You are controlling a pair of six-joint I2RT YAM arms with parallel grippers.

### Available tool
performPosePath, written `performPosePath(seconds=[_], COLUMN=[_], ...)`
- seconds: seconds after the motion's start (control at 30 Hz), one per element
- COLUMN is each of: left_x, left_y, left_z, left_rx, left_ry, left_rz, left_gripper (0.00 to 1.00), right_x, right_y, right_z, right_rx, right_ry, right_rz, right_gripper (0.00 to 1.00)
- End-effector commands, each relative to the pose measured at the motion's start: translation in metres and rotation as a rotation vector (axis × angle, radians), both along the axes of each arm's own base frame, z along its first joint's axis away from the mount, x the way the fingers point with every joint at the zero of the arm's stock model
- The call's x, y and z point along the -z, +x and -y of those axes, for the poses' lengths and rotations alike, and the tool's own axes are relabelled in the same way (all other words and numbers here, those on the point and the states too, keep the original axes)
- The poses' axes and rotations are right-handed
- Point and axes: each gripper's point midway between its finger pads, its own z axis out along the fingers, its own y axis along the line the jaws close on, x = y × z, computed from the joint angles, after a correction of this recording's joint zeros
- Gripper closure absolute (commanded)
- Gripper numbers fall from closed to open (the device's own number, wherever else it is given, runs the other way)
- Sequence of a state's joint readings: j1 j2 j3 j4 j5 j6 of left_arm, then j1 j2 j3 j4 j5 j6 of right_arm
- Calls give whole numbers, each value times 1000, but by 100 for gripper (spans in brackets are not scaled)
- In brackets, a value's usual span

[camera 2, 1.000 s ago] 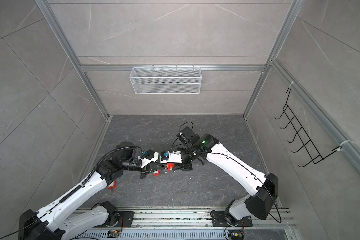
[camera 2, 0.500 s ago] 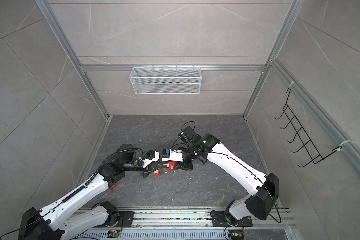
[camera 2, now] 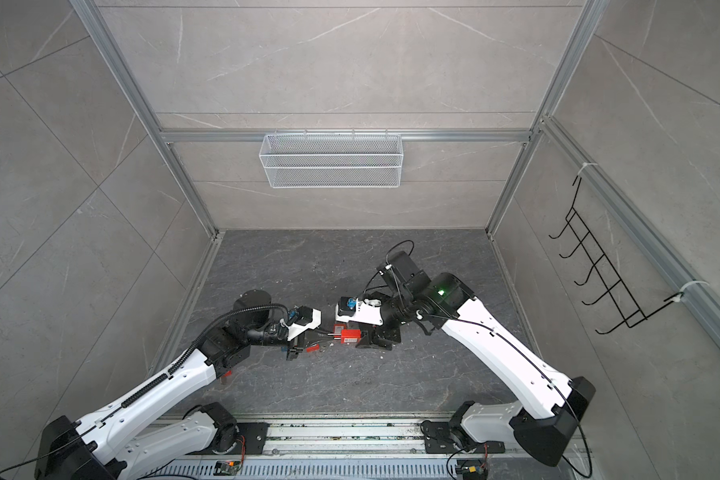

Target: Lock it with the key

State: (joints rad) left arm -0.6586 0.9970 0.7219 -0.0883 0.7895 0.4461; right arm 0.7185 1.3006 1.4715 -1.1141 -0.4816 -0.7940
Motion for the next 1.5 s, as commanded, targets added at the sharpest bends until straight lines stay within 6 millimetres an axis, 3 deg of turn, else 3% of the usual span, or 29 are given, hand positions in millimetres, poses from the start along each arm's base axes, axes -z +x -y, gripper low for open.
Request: performPosePath(seconds=[0.0, 0.13, 0.43, 0.8, 0.93, 1.17, 1.27, 1.47], left_x=[-39, -42, -46, -48, -48, -44, -43, -39], left_y=[-8, -9, -13, -12, -9, -8, -9, -10], left_z=[3, 4, 5, 7, 8, 8, 9, 9], left_rx=[62, 74, 97, 95, 85, 93, 100, 108], left_ry=[-82, -82, -91, -114, -115, -90, -89, -74], left_rz=[92, 89, 72, 65, 70, 68, 62, 52], left_gripper=[100, 100, 100, 100, 100, 100, 100, 100], right_x=[20, 42, 54, 66, 66, 46, 42, 40], right_y=[-7, 1, 31, 67, 54, 9, 0, -4], right_z=[23, 32, 10, 7, 13, 30, 32, 17], right_rx=[18, 32, 73, 183, 138, 19, 5, -38], right_ry=[-127, -225, -208, -148, -135, -158, -172, -136], right_rz=[-87, -130, -132, 67, 97, 0, -46, -44], right_gripper=[28, 35, 43, 43, 42, 43, 48, 62])
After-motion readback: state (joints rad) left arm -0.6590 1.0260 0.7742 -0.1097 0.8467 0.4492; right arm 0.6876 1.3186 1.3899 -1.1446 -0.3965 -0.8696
